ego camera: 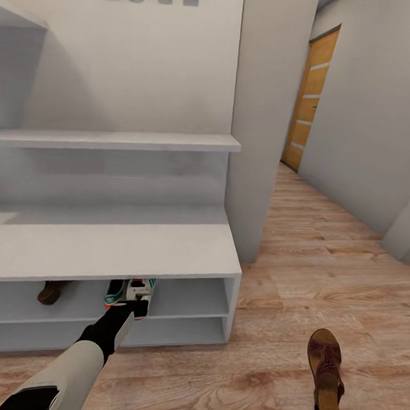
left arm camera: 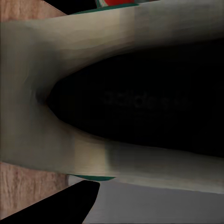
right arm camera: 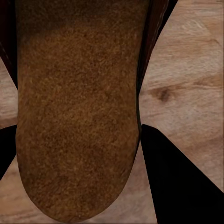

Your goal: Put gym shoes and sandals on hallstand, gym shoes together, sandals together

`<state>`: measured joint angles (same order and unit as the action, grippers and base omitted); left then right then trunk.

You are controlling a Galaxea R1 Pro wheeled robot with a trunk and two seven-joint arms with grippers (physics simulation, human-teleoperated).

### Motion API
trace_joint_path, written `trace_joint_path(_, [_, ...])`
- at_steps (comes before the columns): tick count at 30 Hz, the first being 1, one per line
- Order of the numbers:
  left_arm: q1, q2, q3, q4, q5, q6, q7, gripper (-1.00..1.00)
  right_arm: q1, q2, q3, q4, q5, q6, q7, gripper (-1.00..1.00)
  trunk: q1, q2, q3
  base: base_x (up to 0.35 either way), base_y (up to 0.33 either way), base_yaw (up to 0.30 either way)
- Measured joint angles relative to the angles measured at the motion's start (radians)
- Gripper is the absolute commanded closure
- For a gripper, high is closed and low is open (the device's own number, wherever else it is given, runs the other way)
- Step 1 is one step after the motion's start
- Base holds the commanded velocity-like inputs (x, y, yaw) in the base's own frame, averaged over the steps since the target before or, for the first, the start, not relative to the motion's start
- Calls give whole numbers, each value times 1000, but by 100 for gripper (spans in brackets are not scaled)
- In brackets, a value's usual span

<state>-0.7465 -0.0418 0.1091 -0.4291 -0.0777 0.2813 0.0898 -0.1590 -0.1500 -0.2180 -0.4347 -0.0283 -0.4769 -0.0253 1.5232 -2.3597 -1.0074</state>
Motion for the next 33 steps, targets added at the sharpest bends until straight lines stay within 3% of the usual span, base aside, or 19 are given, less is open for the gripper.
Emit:
trace_joint_path(11, [0,-1,-2,0,1,-4,-2,100,0,0,0,0,0,0,0,100,0,0,0,21,4,0])
trace_joint_path(16, [0,0,0,0,0,-1,-2,100,0,0,-1,0,0,1,-1,100,19,-35,-20,0,0,0])
trace_joint_path(33, [1,0,-2,3,-3,-4,0,100,0,0,-1,0,0,1,-1,100,19,-35,-25,47,18,0])
